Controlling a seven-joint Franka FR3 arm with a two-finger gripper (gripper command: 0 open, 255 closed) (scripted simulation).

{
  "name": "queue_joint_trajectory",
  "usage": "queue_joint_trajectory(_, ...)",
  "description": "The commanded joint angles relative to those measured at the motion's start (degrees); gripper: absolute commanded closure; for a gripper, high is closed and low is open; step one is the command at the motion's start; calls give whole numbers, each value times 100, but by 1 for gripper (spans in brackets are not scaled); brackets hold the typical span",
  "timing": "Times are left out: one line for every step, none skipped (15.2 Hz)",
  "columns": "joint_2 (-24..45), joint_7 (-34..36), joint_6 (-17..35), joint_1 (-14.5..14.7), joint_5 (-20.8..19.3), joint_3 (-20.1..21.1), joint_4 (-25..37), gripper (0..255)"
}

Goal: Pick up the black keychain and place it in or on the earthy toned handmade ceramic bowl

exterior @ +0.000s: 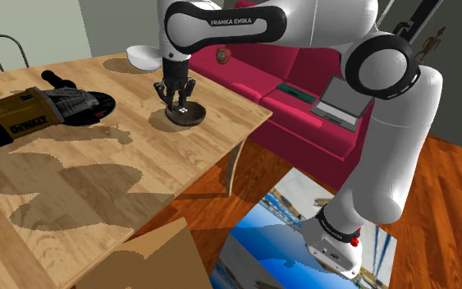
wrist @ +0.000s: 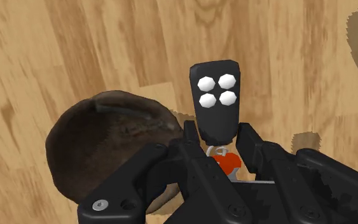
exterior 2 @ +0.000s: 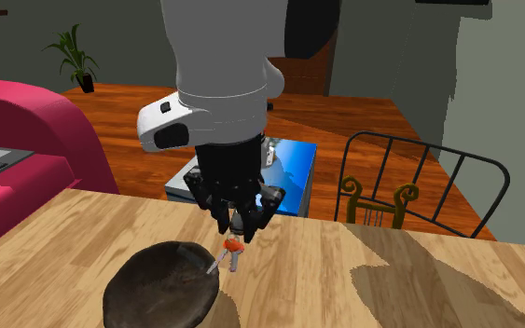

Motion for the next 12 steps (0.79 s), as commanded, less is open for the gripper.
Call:
queue_joint_trajectory(91,-215,-41,-133,-2,-70,132,255)
queue_joint_trajectory(140,-330,-70,-206,-1,-108,212,255)
queue_joint_trajectory(194,-443,-103,-278,-2,-146,301,255)
queue_joint_trajectory(254,-555,-139,-349,-3,-182,399,255)
queue_joint_trajectory(321,-666,-179,-420,-4,-218,507,255)
queue_joint_trajectory(394,-776,-222,-490,-6,-253,624,255)
queue_joint_trajectory(473,-886,-269,-559,-9,-287,752,255)
queue_joint_trajectory(565,-1001,-324,-631,-12,-323,901,255)
queue_joint_trajectory(569,-999,-250,-635,-14,-323,830,255)
queue_joint_trajectory(573,-997,-175,-637,-15,-324,758,255)
queue_joint_trajectory(580,-995,-101,-640,-17,-326,691,255)
queue_joint_trajectory(588,-993,-28,-642,-19,-327,626,255)
